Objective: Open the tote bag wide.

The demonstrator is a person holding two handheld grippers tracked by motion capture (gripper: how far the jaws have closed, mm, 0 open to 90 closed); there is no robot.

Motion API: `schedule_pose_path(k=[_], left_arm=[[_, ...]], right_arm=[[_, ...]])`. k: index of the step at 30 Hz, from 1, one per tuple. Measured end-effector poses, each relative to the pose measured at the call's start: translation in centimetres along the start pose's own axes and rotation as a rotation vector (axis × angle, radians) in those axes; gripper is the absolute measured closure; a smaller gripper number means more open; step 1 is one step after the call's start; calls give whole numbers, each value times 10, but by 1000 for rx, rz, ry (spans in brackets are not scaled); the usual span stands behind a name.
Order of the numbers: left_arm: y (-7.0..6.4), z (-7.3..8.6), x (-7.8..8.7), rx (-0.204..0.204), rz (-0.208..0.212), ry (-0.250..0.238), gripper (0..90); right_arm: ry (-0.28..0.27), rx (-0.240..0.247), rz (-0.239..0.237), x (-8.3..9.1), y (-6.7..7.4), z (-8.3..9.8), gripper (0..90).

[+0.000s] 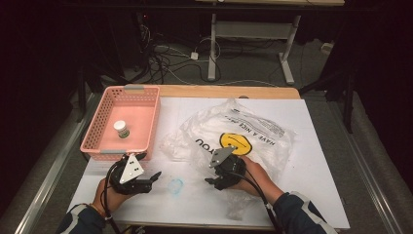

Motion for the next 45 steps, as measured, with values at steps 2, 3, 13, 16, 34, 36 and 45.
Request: schedule_pose_path(k=[2, 3, 13, 16, 34, 36, 45], left_arm=[[0, 1, 0, -2, -2, 4, 212], [0, 1, 0, -2, -1, 6, 212], [0, 0, -2, -13, -4, 11, 213], [0, 0, -1, -9, -3, 11, 213], [5, 0, -1, 16, -8, 9, 213], [6, 0, -2, 19, -6, 7, 213], [4, 0, -1, 12, -1, 7, 213]], right_arm=[[11, -28, 18, -3, -7, 5, 671], [11, -28, 18, -3, -7, 5, 671], [-99, -115, 112, 11, -24, 5, 900], [-153, -128, 164, 22, -31, 3, 900], [-393, -132, 391, 101, -58, -26, 900], [-404, -130, 409, 104, -58, -28, 900], [-447, -121, 458, 116, -60, -33, 900]])
Point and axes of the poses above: each handheld gripper's, and its own axes: x roughly backward along the jaws, z roughly out of its underside, y roughly to its left, the point moved 4 cm from there along -x, roughly forward along the jaws, and after that the axes turned 3 degrees about y, right-handed, at the moved point
